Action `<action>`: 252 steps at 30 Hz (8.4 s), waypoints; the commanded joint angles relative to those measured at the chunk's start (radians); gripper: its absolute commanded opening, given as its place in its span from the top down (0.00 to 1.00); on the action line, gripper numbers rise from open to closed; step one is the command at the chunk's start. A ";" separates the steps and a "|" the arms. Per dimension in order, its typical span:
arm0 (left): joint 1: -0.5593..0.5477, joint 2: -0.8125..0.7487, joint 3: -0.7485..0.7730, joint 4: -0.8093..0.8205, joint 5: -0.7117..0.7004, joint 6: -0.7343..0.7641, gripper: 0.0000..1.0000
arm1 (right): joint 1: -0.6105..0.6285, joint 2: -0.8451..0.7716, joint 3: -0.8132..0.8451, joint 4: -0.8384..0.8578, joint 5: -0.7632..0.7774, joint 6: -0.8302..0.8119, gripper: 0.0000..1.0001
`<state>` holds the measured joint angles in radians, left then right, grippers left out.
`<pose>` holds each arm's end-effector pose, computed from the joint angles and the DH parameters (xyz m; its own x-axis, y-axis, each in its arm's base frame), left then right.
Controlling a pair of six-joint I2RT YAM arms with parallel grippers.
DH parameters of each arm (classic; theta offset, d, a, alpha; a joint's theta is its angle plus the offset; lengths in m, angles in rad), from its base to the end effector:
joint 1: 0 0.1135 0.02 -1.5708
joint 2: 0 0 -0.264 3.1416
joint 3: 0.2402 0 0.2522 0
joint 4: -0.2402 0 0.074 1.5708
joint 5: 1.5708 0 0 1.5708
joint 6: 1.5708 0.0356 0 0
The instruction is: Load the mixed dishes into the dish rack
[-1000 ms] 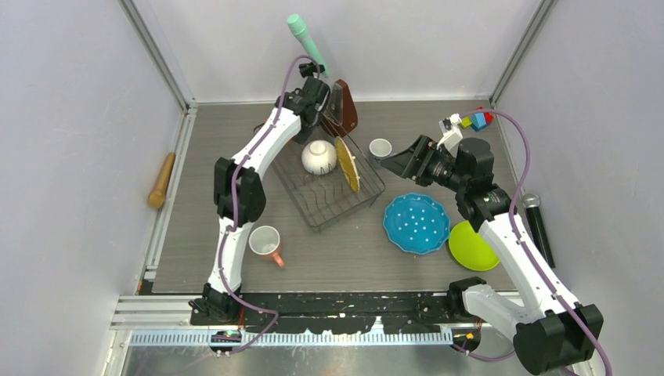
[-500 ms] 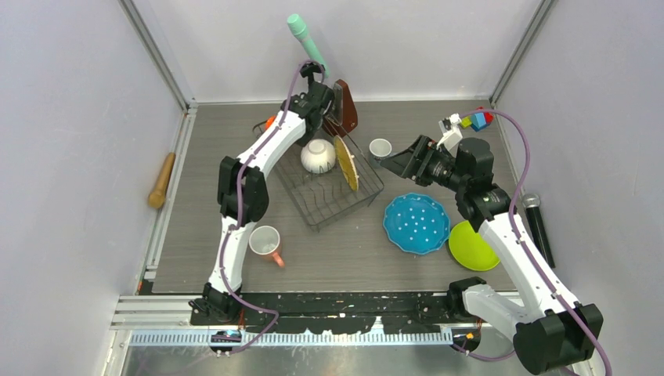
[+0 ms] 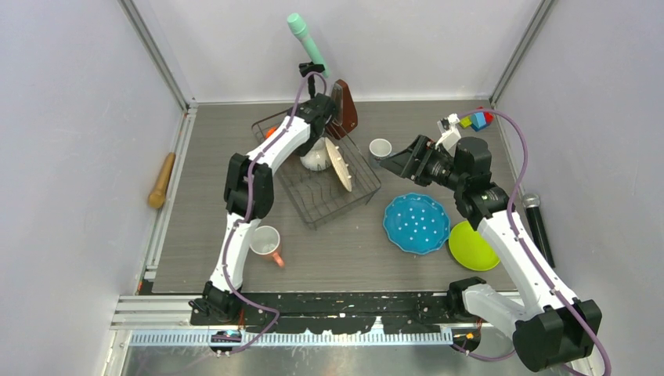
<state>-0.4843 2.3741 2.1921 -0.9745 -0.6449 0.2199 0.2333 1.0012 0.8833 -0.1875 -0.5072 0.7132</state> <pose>0.4551 -0.2153 0.2177 -0.7562 0.5948 -0.2728 0.3309 0.7072 0.6248 0.2180 0.0696 0.3350 -0.6483 0.4338 -0.6257 -0.3023 0.6076 0.7344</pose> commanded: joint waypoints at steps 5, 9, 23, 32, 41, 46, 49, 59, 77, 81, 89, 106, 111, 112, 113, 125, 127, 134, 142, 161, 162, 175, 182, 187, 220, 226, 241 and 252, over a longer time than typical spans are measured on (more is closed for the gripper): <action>0.007 -0.008 0.013 -0.028 0.004 -0.041 0.59 | -0.005 -0.002 0.028 0.049 -0.010 0.006 0.22; 0.007 -0.025 0.051 -0.057 0.065 -0.071 0.24 | -0.005 -0.001 0.028 0.048 -0.010 0.007 0.22; 0.004 -0.134 0.095 -0.114 0.157 -0.142 0.01 | -0.001 0.064 0.050 0.002 0.016 -0.019 0.21; -0.004 -0.275 0.055 -0.144 0.369 -0.289 0.04 | 0.104 0.175 0.169 -0.101 0.153 -0.155 0.21; -0.031 -0.314 0.019 -0.138 0.518 -0.399 0.05 | 0.368 0.352 0.353 -0.214 0.436 -0.406 0.21; -0.023 -0.337 0.012 -0.133 0.460 -0.426 0.05 | 0.464 0.495 0.481 -0.281 0.637 -0.503 0.21; 0.030 -0.379 -0.009 -0.126 0.474 -0.506 0.04 | 0.493 0.566 0.523 -0.283 0.702 -0.519 0.21; 0.172 -0.662 -0.351 0.037 0.540 -0.608 0.02 | 0.498 0.739 0.636 -0.290 0.804 -0.539 0.30; 0.226 -0.686 -0.615 0.161 0.640 -0.693 0.07 | 0.378 0.732 0.635 -0.302 0.784 -0.479 0.56; 0.227 -0.682 -0.620 0.164 0.640 -0.699 0.08 | 0.368 0.730 0.637 -0.298 0.753 -0.490 0.37; 0.227 -0.678 -0.666 0.207 0.689 -0.742 0.15 | 0.368 0.692 0.650 -0.307 0.689 -0.490 0.17; 0.228 -0.690 -0.777 0.299 0.684 -0.848 0.54 | 0.261 0.290 0.352 -0.348 0.504 -0.367 0.17; 0.228 -0.690 -0.790 0.290 0.660 -0.861 0.55 | 0.133 0.121 0.191 -0.383 0.489 -0.278 0.20; 0.228 -0.692 -0.801 0.292 0.655 -0.866 0.56 | 0.120 0.092 0.176 -0.391 0.500 -0.249 0.21; 0.228 -0.695 -0.811 0.296 0.653 -0.872 0.59 | 0.090 0.081 0.151 -0.413 0.520 -0.233 0.21; 0.260 -0.811 -0.976 0.421 0.574 -0.997 1.00 | -0.086 0.062 0.022 -0.581 0.654 -0.019 0.30; 0.272 -0.825 -0.983 0.419 0.555 -1.022 1.00 | -0.106 0.057 -0.001 -0.601 0.655 0.033 0.34; 0.281 -0.874 -1.055 0.468 0.510 -1.125 1.00 | -0.118 0.040 -0.084 -0.684 0.703 0.187 0.34; 0.294 -0.916 -1.105 0.509 0.416 -1.211 1.00 | -0.118 0.006 -0.181 -0.692 0.685 0.240 0.34; 0.326 -0.891 -1.128 0.595 0.503 -1.281 0.74 | -0.118 0.033 -0.332 -0.573 0.673 0.272 0.42; 0.326 -0.899 -1.127 0.587 0.494 -1.275 0.65 | -0.118 0.034 -0.338 -0.560 0.670 0.271 0.43; 0.282 -0.984 -0.994 0.446 0.549 -0.925 0.26 | -0.118 0.068 -0.331 -0.518 0.638 0.275 0.99; 0.027 -1.062 -0.918 0.477 0.441 -0.682 0.06 | -0.118 0.022 -0.178 -0.658 0.706 0.207 1.00; 0.000 -1.101 -0.946 0.590 0.694 -0.584 0.05 | -0.117 0.001 -0.037 -0.748 0.778 0.129 1.00; 0.034 -0.902 -0.764 0.620 1.216 -0.762 0.07 | 0.104 0.137 0.564 -0.604 0.624 -0.136 1.00; 0.066 -0.902 -0.772 0.608 1.232 -0.769 0.04 | 0.242 0.226 0.624 -0.536 0.591 -0.118 1.00; 0.162 -0.889 -0.892 0.742 1.434 -0.854 0.42 | 0.357 0.316 0.653 -0.394 0.461 -0.135 1.00; 0.266 -0.891 -1.016 1.088 1.597 -1.124 1.00 | 0.295 0.318 0.611 -0.340 0.315 -0.119 0.61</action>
<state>-0.2298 1.5211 1.1706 -0.0650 0.8177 -0.7586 0.5552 1.3437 1.4631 -0.7399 0.0223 0.5438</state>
